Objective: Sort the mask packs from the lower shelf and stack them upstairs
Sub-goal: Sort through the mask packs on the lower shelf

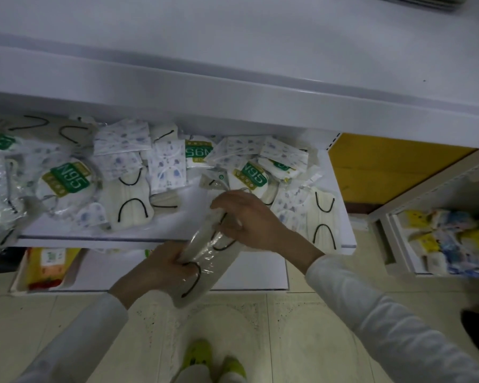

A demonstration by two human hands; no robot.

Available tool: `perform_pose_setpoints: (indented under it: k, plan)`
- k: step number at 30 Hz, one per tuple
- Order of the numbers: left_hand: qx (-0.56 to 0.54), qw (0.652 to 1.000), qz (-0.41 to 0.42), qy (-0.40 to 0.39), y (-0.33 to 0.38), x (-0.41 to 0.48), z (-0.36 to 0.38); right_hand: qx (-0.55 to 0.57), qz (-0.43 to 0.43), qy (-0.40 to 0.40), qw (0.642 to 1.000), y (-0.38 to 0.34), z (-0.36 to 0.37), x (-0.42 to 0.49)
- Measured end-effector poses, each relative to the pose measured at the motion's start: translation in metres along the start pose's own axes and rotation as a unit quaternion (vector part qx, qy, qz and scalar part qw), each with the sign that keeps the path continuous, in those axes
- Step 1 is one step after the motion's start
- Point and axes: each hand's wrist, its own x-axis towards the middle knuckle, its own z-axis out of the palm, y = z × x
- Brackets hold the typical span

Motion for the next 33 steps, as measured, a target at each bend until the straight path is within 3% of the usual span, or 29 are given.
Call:
perform_pose_setpoints:
  k: [2, 4, 6, 9, 14, 23, 30, 33]
  plan:
    - [-0.073, 0.992, -0.072, 0.079, -0.021, -0.009, -0.002, 0.049, 0.067, 0.111, 0.990, 0.007, 0.011, -0.003]
    - [-0.170, 0.965, -0.123, 0.157, -0.039, -0.019, -0.006, 0.096, 0.169, 0.157, 0.968, 0.012, 0.023, -0.002]
    - [-0.225, 0.938, -0.141, 0.221, -0.059, -0.033, -0.015, 0.146, 0.242, 0.102, 0.954, 0.010, 0.045, 0.016]
    - [-0.247, 0.910, -0.150, 0.297, -0.073, -0.050, -0.035, 0.124, 0.292, -0.010, 0.948, -0.006, 0.087, 0.054]
    - [-0.282, 0.873, -0.140, 0.374, -0.096, -0.057, -0.062, 0.053, 0.439, -0.042, 0.896, -0.032, 0.133, 0.117]
    - [-0.295, 0.865, -0.145, 0.379, -0.103, -0.052, -0.077, 0.121, 0.588, 0.019, 0.800, -0.037, 0.157, 0.162]
    - [-0.318, 0.868, -0.156, 0.348, -0.094, -0.039, -0.070, 0.213, 0.568, 0.068, 0.792, -0.009, 0.129, 0.141]
    - [-0.323, 0.873, -0.147, 0.334, -0.089, -0.032, -0.066, 0.282, 0.568, 0.106, 0.766, 0.005, 0.113, 0.126]
